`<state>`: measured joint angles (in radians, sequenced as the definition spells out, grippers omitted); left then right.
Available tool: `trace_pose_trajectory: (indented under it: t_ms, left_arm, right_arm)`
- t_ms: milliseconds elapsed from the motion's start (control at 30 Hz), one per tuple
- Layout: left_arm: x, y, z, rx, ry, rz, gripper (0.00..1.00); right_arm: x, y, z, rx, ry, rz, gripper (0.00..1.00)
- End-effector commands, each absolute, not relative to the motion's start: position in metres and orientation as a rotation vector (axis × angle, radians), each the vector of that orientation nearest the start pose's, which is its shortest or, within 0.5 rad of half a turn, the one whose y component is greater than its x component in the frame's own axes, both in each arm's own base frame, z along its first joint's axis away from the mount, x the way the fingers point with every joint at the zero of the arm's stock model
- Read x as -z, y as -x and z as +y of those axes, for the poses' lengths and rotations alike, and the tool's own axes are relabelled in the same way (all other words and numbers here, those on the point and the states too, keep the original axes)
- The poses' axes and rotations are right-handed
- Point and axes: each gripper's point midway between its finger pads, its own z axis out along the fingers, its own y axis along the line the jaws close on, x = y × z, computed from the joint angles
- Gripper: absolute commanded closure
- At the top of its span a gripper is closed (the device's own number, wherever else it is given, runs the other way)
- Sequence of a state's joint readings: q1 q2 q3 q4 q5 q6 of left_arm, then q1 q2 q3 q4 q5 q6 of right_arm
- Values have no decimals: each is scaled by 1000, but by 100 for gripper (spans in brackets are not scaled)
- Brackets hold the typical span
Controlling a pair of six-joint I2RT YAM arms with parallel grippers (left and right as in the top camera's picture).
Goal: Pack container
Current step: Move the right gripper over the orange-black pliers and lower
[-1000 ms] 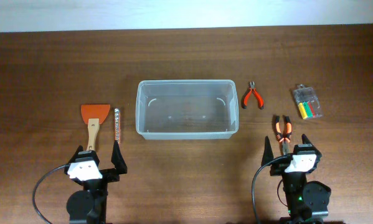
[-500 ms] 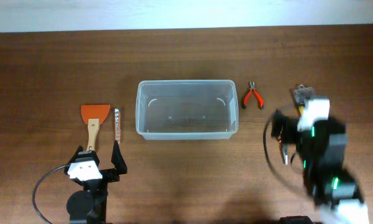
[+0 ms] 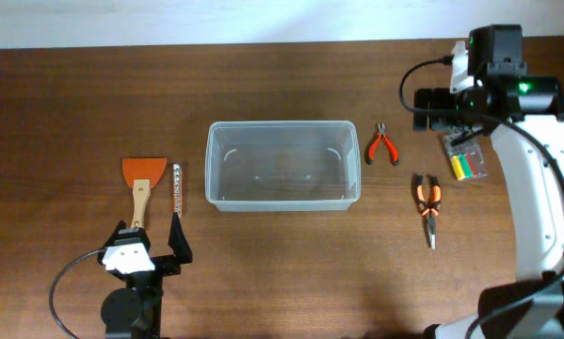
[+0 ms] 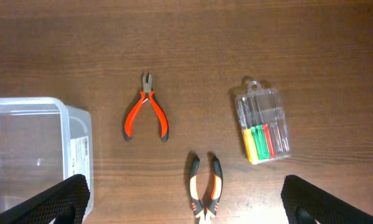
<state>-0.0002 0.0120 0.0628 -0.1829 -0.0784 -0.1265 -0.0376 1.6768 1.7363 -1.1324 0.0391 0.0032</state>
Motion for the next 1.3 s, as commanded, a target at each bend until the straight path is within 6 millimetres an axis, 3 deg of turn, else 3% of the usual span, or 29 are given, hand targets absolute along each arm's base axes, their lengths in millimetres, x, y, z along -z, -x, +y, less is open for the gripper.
trace_pose_trajectory:
  t_ms: [0, 167, 333, 433, 733, 900, 967, 1100, 1267]
  left_arm:
    - [-154, -241, 13, 21, 148, 1697, 1]
    - [-154, -241, 13, 21, 148, 1697, 1]
    - [-154, -241, 13, 21, 148, 1697, 1]
    - [-154, -241, 13, 21, 148, 1697, 1]
    - [-154, -241, 13, 22, 148, 1697, 1]
    - [-154, -241, 13, 21, 148, 1697, 1]
    - [-154, -241, 13, 21, 148, 1697, 1]
    - [-154, -241, 13, 21, 148, 1697, 1]
    - [-154, -241, 13, 22, 148, 1697, 1]
  right_arm:
    - [-242, -415, -24, 44, -77, 2612, 1]
    - [-245, -418, -33, 93, -100, 2593, 1]
    - [-231, -416, -52, 103, -160, 2635, 2]
    - [-215, -415, -59, 82, -187, 2687, 24]
    - [-163, -419, -55, -15, -90, 2836, 24]
    - [-110, -404, -54, -41, -36, 3037, 24]
    - [-95, -397, -53, -56, -41, 3100, 28]
    - [-71, -383, -50, -83, -44, 3210, 48]
    - [-66, -381, -45, -87, -28, 3230, 51]
